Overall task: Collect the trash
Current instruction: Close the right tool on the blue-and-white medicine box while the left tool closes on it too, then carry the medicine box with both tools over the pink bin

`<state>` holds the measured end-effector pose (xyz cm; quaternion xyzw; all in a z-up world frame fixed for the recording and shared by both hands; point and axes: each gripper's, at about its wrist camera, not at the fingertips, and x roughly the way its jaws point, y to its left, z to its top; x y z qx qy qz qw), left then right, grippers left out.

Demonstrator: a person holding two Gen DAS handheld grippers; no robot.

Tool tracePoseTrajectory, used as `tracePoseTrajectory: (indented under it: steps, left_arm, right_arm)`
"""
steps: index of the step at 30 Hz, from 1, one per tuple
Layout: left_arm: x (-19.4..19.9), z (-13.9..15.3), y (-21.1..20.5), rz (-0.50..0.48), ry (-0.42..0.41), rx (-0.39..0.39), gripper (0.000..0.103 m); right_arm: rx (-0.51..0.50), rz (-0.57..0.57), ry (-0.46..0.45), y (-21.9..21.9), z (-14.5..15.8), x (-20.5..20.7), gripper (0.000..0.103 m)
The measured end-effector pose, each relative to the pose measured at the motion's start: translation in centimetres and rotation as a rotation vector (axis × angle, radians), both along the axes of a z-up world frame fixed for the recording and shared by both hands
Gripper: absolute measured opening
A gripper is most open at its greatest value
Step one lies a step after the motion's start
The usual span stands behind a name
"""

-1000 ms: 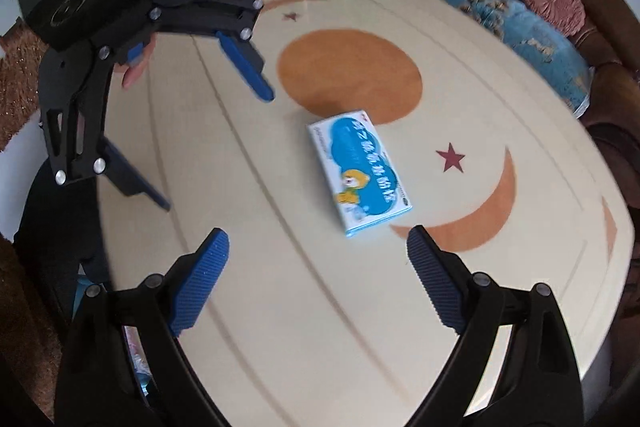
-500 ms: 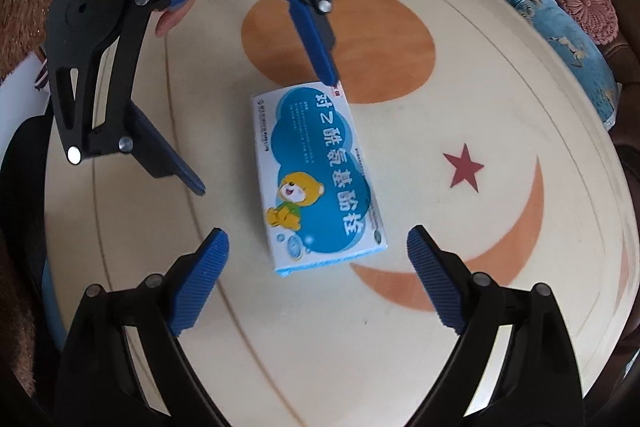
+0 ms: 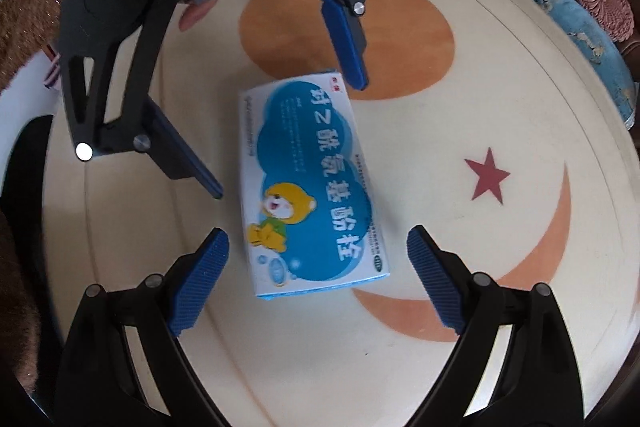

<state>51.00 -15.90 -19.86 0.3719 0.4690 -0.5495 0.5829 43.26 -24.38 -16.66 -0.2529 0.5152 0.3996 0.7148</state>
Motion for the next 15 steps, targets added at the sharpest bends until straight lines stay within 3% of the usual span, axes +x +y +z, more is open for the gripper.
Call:
tracePoseTrajectory:
  steps: [6, 8, 15]
  left_arm:
    - [0.3, -0.3, 0.2, 0.0, 0.016, -0.048, 0.094]
    - [-0.1, 0.0, 0.4, 0.009, -0.006, -0.058, 0.085]
    - [-0.8, -0.2, 0.6, 0.014, -0.014, -0.049, 0.081]
  right_arm:
    - [0.05, -0.012, -0.011, -0.2, 0.1, -0.6, 0.087]
    - [0.03, -0.018, -0.059, -0.1, 0.4, -0.9, 0.067]
    - [0.035, -0.019, -0.053, -0.3, 0.4, -1.5, 0.067]
